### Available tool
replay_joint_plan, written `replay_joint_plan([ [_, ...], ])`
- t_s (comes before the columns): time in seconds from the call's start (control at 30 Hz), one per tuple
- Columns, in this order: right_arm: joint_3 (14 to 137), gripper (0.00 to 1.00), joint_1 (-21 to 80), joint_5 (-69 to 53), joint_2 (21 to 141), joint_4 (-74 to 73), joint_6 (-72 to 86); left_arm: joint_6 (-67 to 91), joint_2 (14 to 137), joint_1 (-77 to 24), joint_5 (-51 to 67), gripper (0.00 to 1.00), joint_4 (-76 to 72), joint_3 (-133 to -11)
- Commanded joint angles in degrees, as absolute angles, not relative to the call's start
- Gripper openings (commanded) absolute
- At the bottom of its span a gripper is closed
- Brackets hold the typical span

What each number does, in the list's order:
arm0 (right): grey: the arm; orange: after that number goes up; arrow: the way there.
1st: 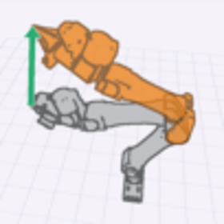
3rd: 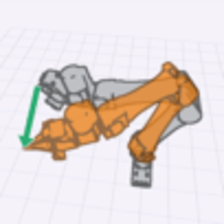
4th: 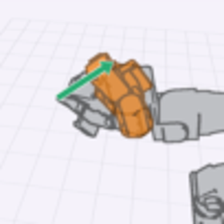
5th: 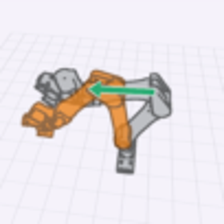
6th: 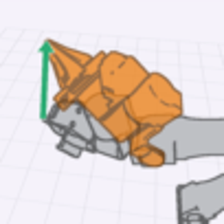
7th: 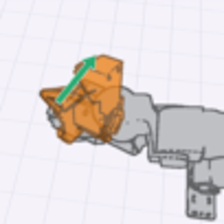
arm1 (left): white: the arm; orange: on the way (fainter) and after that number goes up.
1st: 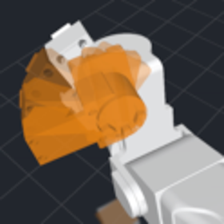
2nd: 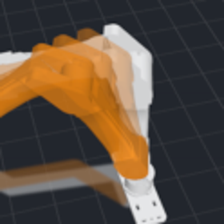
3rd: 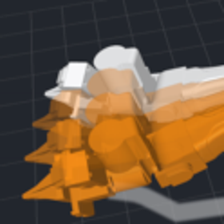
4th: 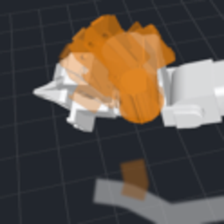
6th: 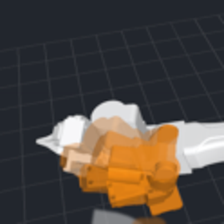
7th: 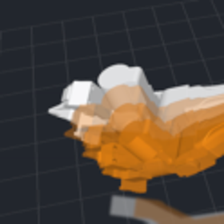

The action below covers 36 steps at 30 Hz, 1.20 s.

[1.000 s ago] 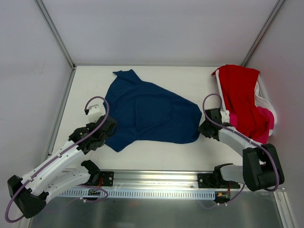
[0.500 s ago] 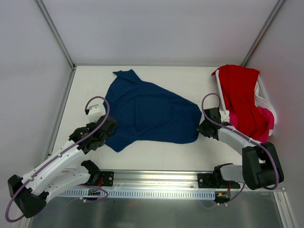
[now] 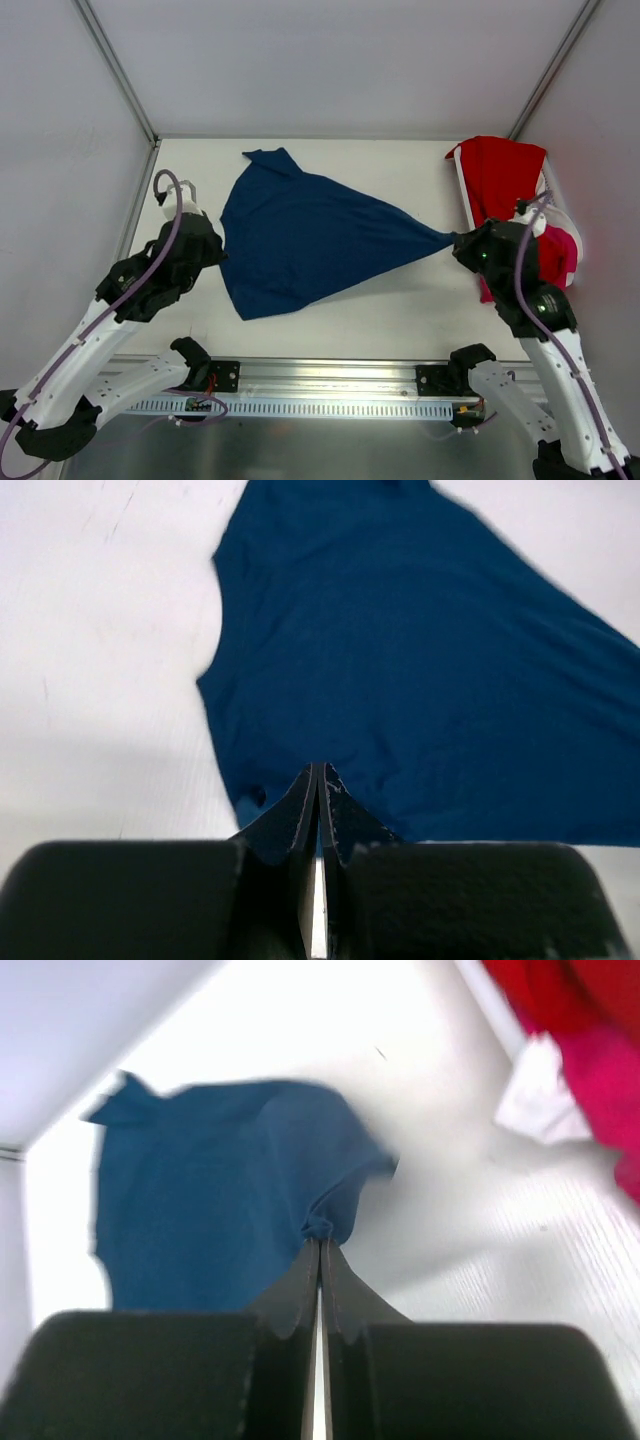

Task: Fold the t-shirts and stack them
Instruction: Flatten the tshirt out

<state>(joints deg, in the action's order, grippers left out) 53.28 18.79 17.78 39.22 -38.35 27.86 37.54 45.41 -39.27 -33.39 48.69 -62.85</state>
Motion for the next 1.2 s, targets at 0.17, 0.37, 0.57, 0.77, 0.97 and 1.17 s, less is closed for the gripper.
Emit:
replay_joint_plan([
  [0.17, 69.77, 0.01, 19.25, 16.79, 33.75, -47.36, 19.52, 24.45, 45.26, -39.11, -23.84, 0.0, 43.6, -76.28],
  [0.37, 70.41, 0.01, 19.25, 16.17, 34.28, -48.16, 18.89, 28.54, 46.76, -39.11, -14.77, 0.37, 42.72, -69.13],
  [0.57, 65.58, 0.01, 19.16, 16.35, 32.7, -47.99, 19.77, 36.82, 45.09, -39.11, -5.57, 0.73, 38.68, -49.09],
  [0.77, 62.94, 0.0, 19.25, 17.75, 32.26, -47.73, 19.6, 40.34, 42.46, -39.73, 4.56, 0.7, 37.09, -38.43],
  [0.97, 59.24, 0.0, 19.25, 17.32, 32.34, -45.79, 20.65, 44.12, 36.92, -40.25, 10.1, 0.64, 34.82, -29.47],
  [1.17, 58.89, 0.0, 19.25, 17.05, 33.49, -45.26, 20.57, 48.34, 35.07, -42.0, 13.89, 0.65, 26.91, -19.7],
])
